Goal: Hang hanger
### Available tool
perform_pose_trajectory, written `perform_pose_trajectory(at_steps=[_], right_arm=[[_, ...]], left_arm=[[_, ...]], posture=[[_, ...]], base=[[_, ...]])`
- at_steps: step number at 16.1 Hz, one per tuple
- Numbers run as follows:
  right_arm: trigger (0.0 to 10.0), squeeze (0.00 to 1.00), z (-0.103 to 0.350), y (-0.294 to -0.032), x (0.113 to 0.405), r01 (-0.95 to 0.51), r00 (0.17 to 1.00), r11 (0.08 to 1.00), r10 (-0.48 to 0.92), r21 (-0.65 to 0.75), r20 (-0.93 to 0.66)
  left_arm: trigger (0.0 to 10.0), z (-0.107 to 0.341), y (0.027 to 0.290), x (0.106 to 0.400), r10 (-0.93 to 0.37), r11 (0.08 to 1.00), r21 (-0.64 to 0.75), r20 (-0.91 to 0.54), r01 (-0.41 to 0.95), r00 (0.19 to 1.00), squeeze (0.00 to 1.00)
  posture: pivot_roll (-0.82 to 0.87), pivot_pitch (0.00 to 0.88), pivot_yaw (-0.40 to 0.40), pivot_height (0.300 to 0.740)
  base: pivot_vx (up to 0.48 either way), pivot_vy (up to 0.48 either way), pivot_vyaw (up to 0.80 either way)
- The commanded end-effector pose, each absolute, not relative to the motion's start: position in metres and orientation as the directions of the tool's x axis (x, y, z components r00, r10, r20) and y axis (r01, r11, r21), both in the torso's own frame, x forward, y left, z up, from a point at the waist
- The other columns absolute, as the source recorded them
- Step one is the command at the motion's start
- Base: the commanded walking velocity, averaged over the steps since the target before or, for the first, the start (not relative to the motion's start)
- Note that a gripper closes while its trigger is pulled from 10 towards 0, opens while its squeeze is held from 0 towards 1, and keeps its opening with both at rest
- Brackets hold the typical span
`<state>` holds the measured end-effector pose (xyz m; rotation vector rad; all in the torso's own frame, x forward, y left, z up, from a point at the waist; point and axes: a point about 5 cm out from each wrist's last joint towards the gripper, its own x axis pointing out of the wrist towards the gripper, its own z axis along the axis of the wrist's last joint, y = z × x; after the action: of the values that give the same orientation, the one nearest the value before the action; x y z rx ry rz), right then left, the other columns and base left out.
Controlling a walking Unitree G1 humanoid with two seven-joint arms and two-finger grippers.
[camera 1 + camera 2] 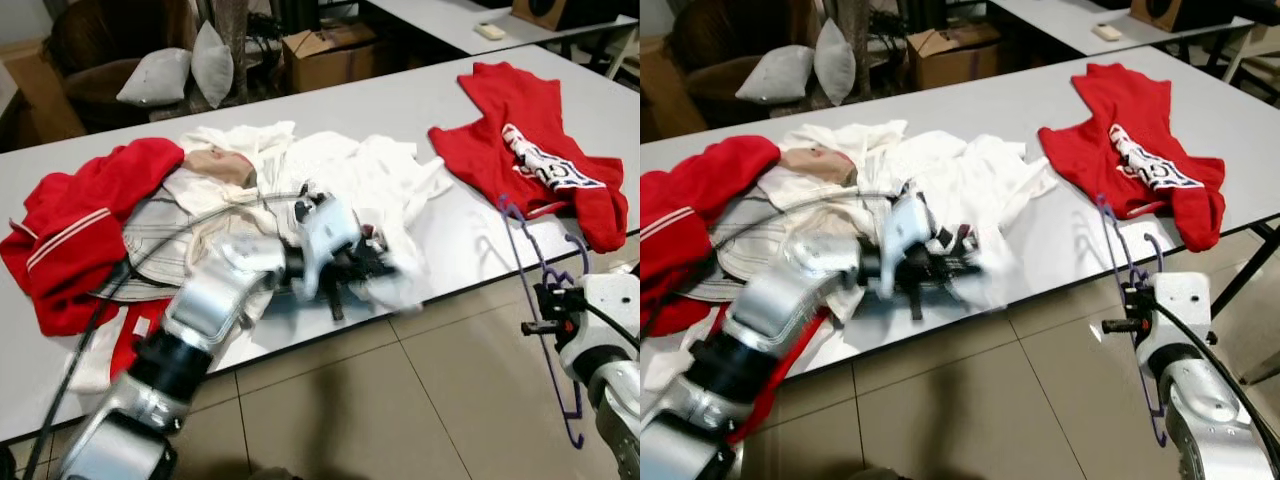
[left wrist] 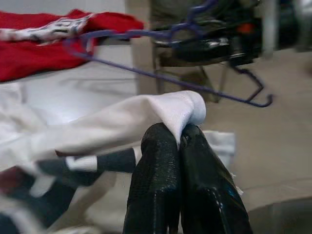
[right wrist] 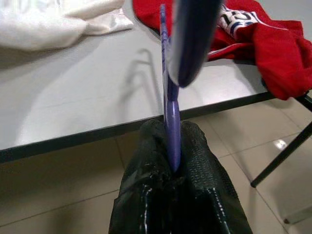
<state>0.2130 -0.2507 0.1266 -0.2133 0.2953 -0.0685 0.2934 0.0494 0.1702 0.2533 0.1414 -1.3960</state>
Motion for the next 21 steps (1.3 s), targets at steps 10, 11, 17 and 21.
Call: perform_pose_trajectory(at_steps=[10,11,17,21], right_arm=[[10.0,0.0,0.146,-0.268,0.216,0.193,0.957,0.96,-0.229,-0.204,-0.175],[10.0,0.0,0.145,-0.269,0.216,0.197,0.956,0.959,-0.234,-0.206,-0.176],[10.0,0.0,0.142,-0.266,0.215,0.199,0.956,0.96,-0.234,-0.197,-0.179],[10.0,0.0,0.14,-0.26,0.218,0.168,0.961,0.967,-0.204,-0.194,-0.184]], left_arm=[[10.0,0.193,-0.028,0.289,-0.961,0.271,0.01,-0.048,0.963,0.271,1.0],[10.0,0.187,-0.024,0.289,-0.961,0.25,0.05,-0.108,0.967,0.254,1.0],[10.0,0.169,0.01,0.294,-0.943,0.185,0.076,-0.268,0.98,0.199,1.0],[10.0,0.177,0.048,0.318,-0.902,0.336,0.123,-0.245,0.934,0.356,1.0]], posture=[[-0.02,0.0,0.125,0.74],[-0.02,0.0,0.126,0.74],[-0.01,0.0,0.125,0.74],[0.0,0.0,0.116,0.74]], base=[[0.0,0.0,0.0],[0.0,0.0,0.0],[0.0,0.0,0.0],[0.0,0.0,0.0]])
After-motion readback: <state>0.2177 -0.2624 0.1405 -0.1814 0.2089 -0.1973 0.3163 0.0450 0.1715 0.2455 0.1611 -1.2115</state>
